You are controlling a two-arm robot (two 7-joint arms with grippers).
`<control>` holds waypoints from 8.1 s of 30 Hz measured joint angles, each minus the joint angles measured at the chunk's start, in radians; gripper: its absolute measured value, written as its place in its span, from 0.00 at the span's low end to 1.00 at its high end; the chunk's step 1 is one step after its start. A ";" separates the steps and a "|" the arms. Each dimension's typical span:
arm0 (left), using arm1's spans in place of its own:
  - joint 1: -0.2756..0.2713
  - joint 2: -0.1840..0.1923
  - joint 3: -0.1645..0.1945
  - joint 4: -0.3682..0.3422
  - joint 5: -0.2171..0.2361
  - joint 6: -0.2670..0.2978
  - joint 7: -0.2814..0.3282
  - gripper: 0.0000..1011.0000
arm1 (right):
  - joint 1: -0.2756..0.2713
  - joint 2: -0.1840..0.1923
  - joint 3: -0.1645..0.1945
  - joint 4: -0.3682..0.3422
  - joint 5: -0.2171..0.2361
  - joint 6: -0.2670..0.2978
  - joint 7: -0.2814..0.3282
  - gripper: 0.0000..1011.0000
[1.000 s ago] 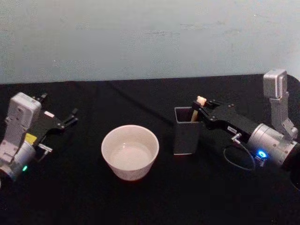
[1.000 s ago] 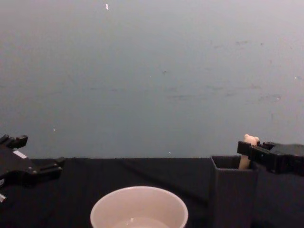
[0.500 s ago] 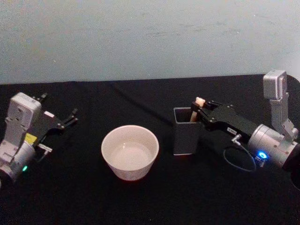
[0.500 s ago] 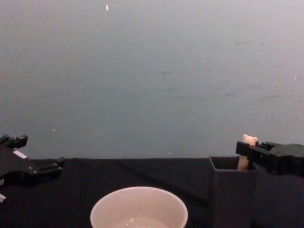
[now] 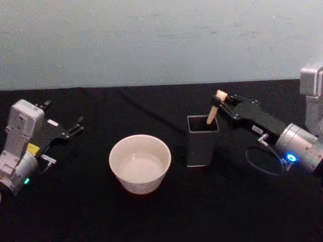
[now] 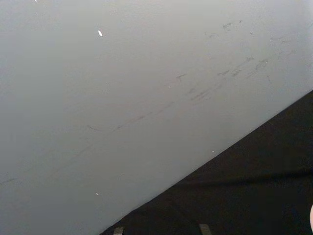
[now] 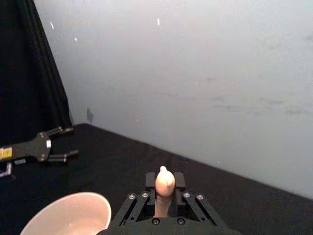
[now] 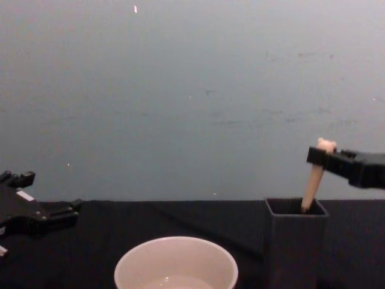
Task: Pick up the stirring spoon with one hand, stir inside the cup, then place it back in its original position.
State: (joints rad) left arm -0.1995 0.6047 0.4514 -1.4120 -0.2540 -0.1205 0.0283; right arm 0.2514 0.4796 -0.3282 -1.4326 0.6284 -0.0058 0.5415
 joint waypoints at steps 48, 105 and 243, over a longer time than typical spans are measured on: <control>0.000 0.000 0.000 0.000 0.000 0.000 0.000 0.99 | 0.104 -0.075 -0.132 0.001 0.011 -0.052 0.046 0.21; 0.000 0.000 0.000 0.000 0.000 0.000 0.000 0.99 | 0.200 -0.191 -0.230 0.181 -0.249 -0.075 0.031 0.21; 0.000 0.000 0.000 0.000 0.000 0.000 0.000 0.99 | 0.123 -0.134 -0.282 0.039 -0.168 0.010 0.074 0.21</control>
State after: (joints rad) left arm -0.1995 0.6047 0.4514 -1.4120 -0.2539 -0.1205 0.0283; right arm 0.3740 0.3452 -0.6102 -1.3933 0.4602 0.0044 0.6157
